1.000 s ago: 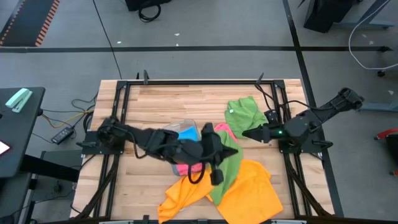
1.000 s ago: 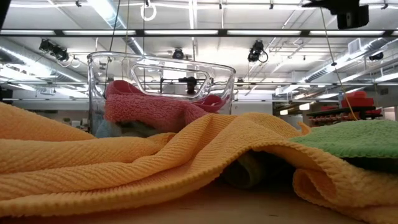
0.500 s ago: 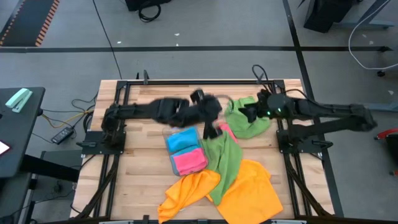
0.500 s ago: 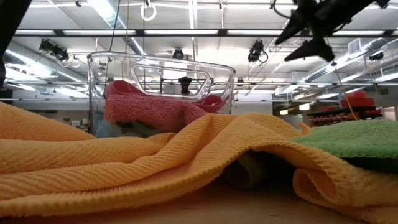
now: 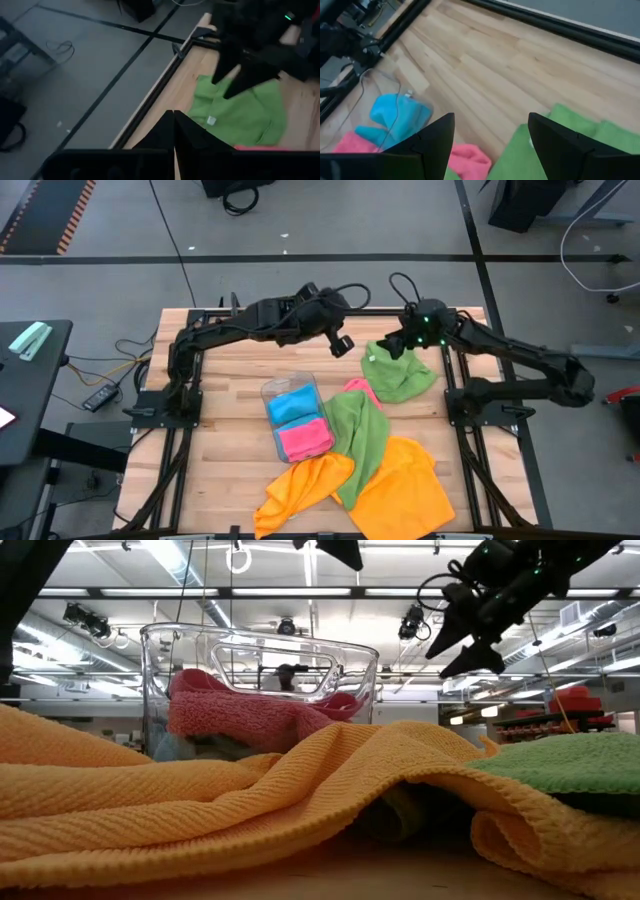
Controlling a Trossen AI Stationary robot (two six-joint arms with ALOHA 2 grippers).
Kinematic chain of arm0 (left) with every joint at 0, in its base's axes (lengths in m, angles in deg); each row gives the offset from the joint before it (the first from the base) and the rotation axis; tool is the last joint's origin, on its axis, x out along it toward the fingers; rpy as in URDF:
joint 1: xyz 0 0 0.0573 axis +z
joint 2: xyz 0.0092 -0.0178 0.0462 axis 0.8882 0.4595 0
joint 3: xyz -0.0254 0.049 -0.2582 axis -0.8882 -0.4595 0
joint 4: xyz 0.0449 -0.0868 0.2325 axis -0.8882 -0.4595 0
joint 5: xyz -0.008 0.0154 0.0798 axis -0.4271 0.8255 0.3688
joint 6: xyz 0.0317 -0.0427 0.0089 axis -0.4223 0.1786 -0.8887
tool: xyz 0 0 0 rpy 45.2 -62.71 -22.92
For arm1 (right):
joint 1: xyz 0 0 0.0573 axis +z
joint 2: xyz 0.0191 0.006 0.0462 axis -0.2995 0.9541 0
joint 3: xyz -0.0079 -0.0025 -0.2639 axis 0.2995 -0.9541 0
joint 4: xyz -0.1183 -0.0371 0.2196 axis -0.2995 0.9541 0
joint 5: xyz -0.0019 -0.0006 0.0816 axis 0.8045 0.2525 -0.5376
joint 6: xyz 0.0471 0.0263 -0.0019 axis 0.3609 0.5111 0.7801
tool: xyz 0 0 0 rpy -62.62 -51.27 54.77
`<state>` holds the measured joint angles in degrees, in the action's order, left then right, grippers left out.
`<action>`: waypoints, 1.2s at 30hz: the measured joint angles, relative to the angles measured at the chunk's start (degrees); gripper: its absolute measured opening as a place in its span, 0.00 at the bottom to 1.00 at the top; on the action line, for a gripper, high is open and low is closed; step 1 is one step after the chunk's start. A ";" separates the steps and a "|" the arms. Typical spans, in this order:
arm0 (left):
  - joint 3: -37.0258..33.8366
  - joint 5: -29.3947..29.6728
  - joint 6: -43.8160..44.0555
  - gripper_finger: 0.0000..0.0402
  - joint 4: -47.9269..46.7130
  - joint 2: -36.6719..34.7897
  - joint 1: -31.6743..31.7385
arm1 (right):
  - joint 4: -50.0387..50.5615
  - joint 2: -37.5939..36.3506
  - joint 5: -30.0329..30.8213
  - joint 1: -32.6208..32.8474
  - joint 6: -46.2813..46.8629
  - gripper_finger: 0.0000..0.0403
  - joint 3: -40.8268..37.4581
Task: Fold microfiber towels
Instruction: Fold the top green towel
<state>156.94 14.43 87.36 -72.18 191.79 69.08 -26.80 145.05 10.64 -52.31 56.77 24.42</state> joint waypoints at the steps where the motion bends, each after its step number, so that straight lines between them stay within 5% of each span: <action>1: 0.00 -0.02 -0.85 0.02 -0.35 0.00 0.15 | -0.20 0.94 -0.51 -0.62 -0.06 0.65 0.45; 15: 0.00 -0.23 -9.17 0.02 -11.18 -5.95 3.89 | 5.95 24.30 0.12 -3.83 -6.31 0.65 25.69; 22: 0.02 -0.49 -9.65 0.04 -18.93 -9.61 4.38 | 13.84 30.24 1.20 -5.00 -5.60 0.65 36.12; 27: -2.00 -1.16 -9.79 0.02 -20.22 -10.99 4.62 | 20.42 32.30 1.10 -5.00 -5.54 0.65 39.23; 36: -15.67 -2.56 -9.49 0.02 -13.24 -12.60 5.54 | 22.12 35.85 1.01 -5.14 -9.29 0.65 39.33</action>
<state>141.27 11.87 77.86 -85.41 179.19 74.62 -4.68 180.90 11.65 -57.45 47.48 63.75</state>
